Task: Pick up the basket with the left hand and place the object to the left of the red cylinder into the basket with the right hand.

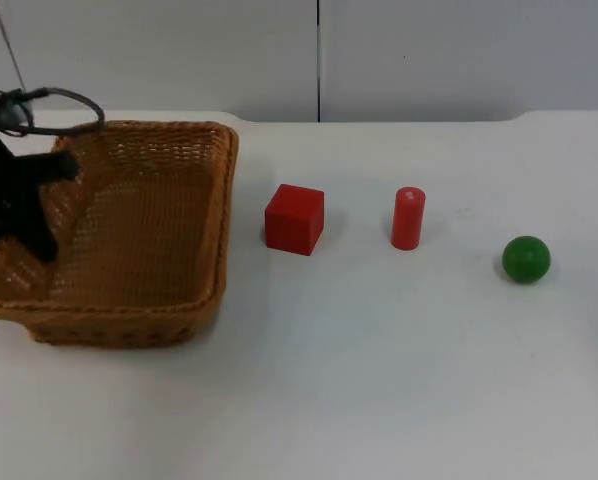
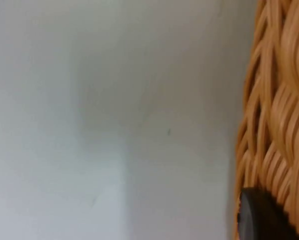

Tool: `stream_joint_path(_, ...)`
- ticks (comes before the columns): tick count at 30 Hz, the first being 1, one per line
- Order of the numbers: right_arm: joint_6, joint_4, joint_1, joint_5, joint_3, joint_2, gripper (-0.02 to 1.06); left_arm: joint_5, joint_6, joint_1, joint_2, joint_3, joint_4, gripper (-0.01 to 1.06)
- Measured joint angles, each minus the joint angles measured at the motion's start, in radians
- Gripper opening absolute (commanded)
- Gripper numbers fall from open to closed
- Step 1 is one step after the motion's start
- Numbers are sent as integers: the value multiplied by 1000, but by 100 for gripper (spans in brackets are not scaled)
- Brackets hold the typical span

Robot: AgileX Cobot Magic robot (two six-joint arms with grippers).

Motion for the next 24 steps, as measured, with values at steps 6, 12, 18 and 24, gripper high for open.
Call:
stream_joint_path(6, 0, 0, 0, 0, 0, 0, 105, 101, 4, 69, -215, 118, 34, 0)
stream_joint_path(12, 0, 0, 0, 0, 0, 0, 105, 115, 23, 88, -424, 367, 36, 0)
stream_joint_path(18, 0, 9, 0, 0, 0, 0, 105, 98, 89, 88, -582, 567, -27, 0)
stream_joint_path(24, 0, 51, 0, 0, 0, 0, 105, 90, 161, 88, -646, 662, -66, 0)
